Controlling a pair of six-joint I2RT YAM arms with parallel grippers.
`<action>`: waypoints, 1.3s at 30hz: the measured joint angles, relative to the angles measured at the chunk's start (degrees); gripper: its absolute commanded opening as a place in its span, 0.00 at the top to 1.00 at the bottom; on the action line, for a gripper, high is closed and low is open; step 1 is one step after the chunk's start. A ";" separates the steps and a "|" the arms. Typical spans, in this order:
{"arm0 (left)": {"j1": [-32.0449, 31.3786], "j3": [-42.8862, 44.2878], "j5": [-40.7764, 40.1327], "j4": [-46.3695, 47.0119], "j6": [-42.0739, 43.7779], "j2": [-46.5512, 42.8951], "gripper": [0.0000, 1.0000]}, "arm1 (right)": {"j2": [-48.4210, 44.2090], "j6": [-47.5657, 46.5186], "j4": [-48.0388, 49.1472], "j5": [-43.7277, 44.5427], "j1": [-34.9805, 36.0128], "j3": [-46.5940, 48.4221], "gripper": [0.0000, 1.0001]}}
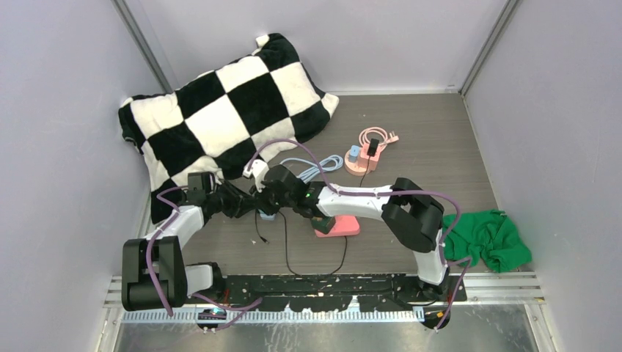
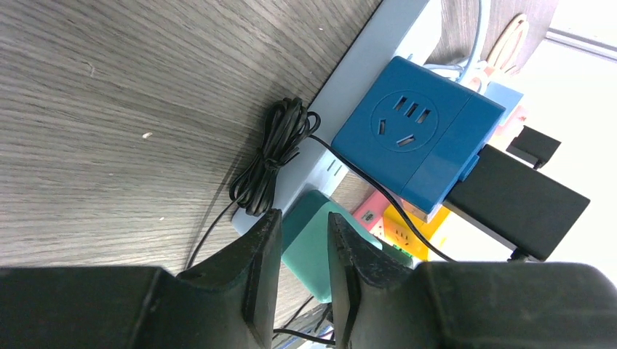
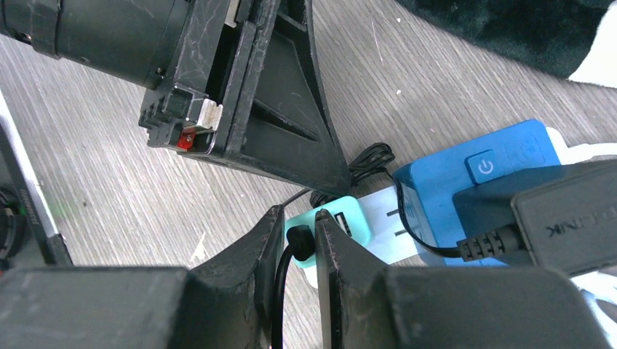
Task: Insert the plug
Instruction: Insert the plug into the socket.
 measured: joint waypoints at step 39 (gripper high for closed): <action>-2.03 8.66 -19.04 -15.41 11.32 -10.51 0.69 | -0.31 17.49 17.62 -9.60 -6.19 -11.23 0.73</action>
